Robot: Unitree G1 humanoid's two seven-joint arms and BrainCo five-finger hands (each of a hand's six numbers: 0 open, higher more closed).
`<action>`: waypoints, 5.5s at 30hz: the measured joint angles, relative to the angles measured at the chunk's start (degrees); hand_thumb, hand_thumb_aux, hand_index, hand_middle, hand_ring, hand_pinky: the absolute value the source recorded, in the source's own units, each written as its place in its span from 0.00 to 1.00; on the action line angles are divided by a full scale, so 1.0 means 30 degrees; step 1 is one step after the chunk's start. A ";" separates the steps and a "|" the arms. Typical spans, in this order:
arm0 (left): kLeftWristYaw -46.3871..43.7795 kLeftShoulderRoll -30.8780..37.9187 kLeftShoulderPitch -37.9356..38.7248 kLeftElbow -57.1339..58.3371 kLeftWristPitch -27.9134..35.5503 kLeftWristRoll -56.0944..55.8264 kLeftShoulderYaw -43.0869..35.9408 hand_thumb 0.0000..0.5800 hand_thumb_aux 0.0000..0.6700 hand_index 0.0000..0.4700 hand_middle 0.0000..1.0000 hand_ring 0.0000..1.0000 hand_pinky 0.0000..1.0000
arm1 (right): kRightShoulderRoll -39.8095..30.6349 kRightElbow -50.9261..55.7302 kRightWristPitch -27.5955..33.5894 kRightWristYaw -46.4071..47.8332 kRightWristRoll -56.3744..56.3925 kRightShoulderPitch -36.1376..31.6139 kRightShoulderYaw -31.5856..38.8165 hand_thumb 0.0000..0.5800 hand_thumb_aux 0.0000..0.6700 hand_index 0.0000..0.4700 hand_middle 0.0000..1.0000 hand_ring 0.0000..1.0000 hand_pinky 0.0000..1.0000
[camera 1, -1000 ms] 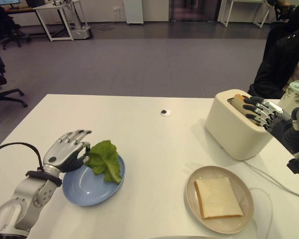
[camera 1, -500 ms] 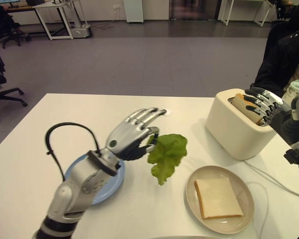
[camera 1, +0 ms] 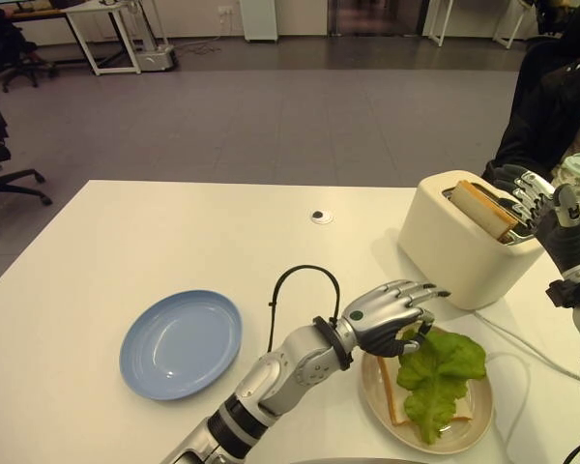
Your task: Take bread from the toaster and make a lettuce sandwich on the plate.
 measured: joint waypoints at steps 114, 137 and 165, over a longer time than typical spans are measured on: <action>0.2203 0.3888 0.4145 -0.3095 -0.0214 -0.1795 0.5239 0.00 0.00 0.00 0.00 0.00 0.00 | -0.3211 0.6861 -0.4245 -0.2924 -0.6716 -0.6228 0.1190 1.00 1.00 1.00 0.00 0.00 0.00; 0.3473 0.3185 0.4463 -0.6176 -0.1067 -0.1840 0.6761 0.00 0.00 0.00 0.00 0.00 0.00 | -0.5124 0.1243 -0.0327 1.1786 -0.0522 0.4928 0.4519 1.00 1.00 1.00 0.00 0.00 0.00; -0.1283 0.3618 0.5392 -0.5932 -0.0283 -0.9057 0.6902 0.62 0.38 0.38 0.10 0.10 0.10 | -0.3946 0.1919 -0.0826 1.1890 0.8149 0.2710 -0.0688 1.00 1.00 1.00 1.00 1.00 1.00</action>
